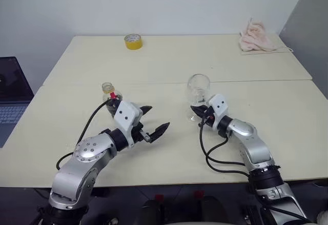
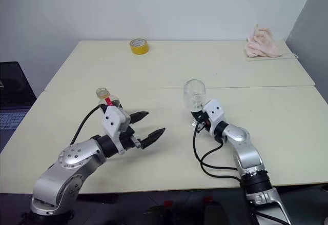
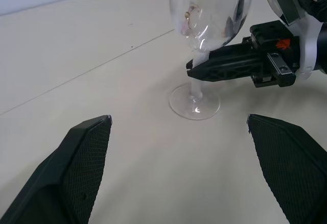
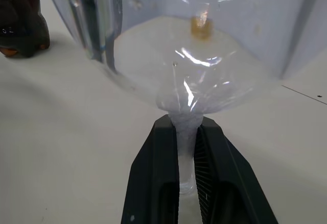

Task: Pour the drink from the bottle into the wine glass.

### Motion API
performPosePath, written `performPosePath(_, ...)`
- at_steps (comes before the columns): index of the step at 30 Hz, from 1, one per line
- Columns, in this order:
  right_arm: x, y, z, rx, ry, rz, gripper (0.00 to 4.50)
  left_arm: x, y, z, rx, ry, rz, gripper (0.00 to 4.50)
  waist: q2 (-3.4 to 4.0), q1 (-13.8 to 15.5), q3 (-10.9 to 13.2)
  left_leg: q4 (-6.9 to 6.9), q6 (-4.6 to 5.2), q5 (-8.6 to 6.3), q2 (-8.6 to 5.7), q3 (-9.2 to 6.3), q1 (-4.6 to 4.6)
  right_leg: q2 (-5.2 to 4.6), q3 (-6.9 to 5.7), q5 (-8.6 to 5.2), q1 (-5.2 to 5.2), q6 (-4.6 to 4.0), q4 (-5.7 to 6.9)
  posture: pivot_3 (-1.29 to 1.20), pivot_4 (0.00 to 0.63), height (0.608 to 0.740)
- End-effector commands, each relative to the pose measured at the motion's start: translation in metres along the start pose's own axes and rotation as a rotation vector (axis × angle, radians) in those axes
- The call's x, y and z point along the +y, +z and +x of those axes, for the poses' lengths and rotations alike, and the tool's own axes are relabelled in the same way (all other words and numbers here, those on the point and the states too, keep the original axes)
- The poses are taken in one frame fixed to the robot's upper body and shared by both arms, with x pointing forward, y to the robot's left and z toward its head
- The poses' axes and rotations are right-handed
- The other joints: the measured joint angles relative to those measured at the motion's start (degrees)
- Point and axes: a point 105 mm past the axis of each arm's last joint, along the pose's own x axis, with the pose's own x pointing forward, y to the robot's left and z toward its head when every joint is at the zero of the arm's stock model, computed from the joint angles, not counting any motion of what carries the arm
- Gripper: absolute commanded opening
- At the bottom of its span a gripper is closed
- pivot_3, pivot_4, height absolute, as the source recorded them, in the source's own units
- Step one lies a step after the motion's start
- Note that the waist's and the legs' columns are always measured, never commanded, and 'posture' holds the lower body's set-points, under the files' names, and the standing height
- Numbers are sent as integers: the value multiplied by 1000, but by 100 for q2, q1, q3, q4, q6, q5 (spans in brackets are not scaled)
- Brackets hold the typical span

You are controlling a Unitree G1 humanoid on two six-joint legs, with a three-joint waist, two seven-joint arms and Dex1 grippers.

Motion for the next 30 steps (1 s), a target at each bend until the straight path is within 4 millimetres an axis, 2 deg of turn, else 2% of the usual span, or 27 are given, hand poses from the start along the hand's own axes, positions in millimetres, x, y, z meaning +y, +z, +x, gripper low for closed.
performPosePath(1,27,-32,5,122,104,52,162,-2,9,2,-37,-10,31,4500,0,-5,0,0,0,0,0,0,0,1,0,0,0,0,0,0,150,740)
performPosePath(8,26,-45,5,186,98,47,162,-2,8,3,-38,-9,33,4500,0,-38,0,-3,0,0,10,2,2,10,2,0,-1,-1,0,0,150,740)
performPosePath(20,21,-48,4,188,82,44,162,-1,8,2,-35,-2,39,4500,0,-48,-1,-5,0,0,15,2,5,15,2,-1,-1,-1,0,0,150,740)
performPosePath(26,19,-52,3,200,72,41,2066,-1,7,2,-34,-2,40,4500,5,-26,5,-8,0,0,11,9,-1,12,10,-1,-7,-3,-2,0,150,740)
performPosePath(30,18,-52,3,201,68,42,3530,-1,7,2,-33,-3,41,4500,4,-14,4,-5,0,0,15,5,1,14,5,-1,-6,-3,-1,0,150,740)
